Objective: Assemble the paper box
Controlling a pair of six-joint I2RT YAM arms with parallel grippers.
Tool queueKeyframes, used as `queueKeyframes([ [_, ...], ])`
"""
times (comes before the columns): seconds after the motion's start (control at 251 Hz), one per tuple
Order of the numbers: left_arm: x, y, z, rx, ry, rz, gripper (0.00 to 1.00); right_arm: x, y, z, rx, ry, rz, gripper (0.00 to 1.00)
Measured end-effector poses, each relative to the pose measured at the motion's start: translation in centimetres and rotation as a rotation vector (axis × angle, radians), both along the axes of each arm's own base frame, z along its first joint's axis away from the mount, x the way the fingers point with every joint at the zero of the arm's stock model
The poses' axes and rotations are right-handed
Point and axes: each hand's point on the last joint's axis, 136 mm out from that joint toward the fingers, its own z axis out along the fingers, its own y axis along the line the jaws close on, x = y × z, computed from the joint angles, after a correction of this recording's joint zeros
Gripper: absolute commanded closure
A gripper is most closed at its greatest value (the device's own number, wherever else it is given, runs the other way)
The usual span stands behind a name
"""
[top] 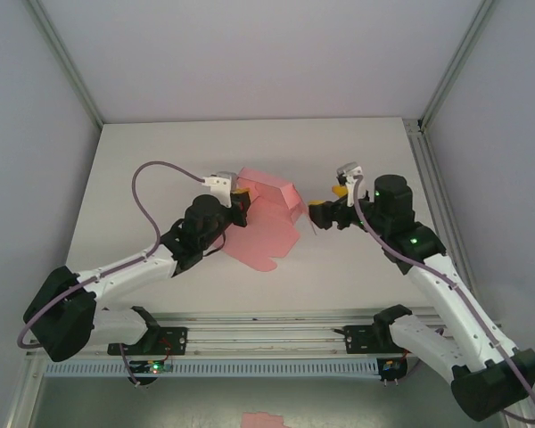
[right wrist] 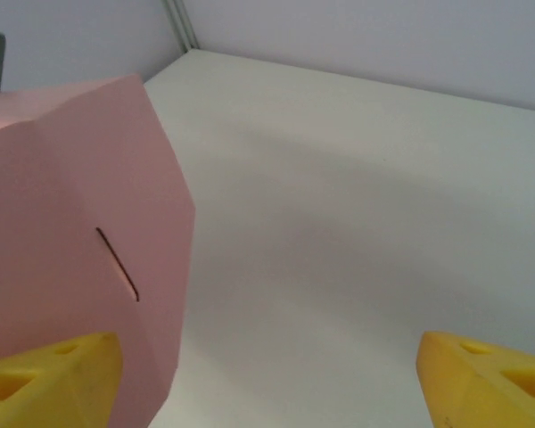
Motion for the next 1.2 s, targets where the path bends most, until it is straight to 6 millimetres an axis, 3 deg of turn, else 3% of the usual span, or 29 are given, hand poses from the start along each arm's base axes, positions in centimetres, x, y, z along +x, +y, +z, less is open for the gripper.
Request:
queueKeyframes([
  [0.144,0.5,0.4,-0.3,0.023,0.017,0.036,1.0,1.2,1.1,-1.8,-0.075,0.042,-0.042,0.16],
  [0.343,0.9,1.4,-2.5,0.085,0.075,0.094,1.0,3.3,1.9,-4.4,-0.175,0.063,-0.136,0.16],
  [0.694,1.4,2.7,-4.2,0.105,0.13,0.163,1.0,8.3,1.8,-6.7,-0.275,-0.016,-0.394,0.18],
  [0.834,1.5,3.1,-4.4,0.106,0.138,0.187,1.0,9.5,1.4,-6.5,-0.348,-0.052,-0.507,0.13],
  [1.018,1.5,3.3,-4.1,0.102,0.13,0.2,1.0,8.3,-0.2,-5.2,-0.343,-0.086,-0.528,0.11],
  [1.201,0.9,2.9,-2.5,0.076,0.098,0.181,1.0,4.7,-5.0,-2.2,-0.153,-0.125,-0.49,0.14],
])
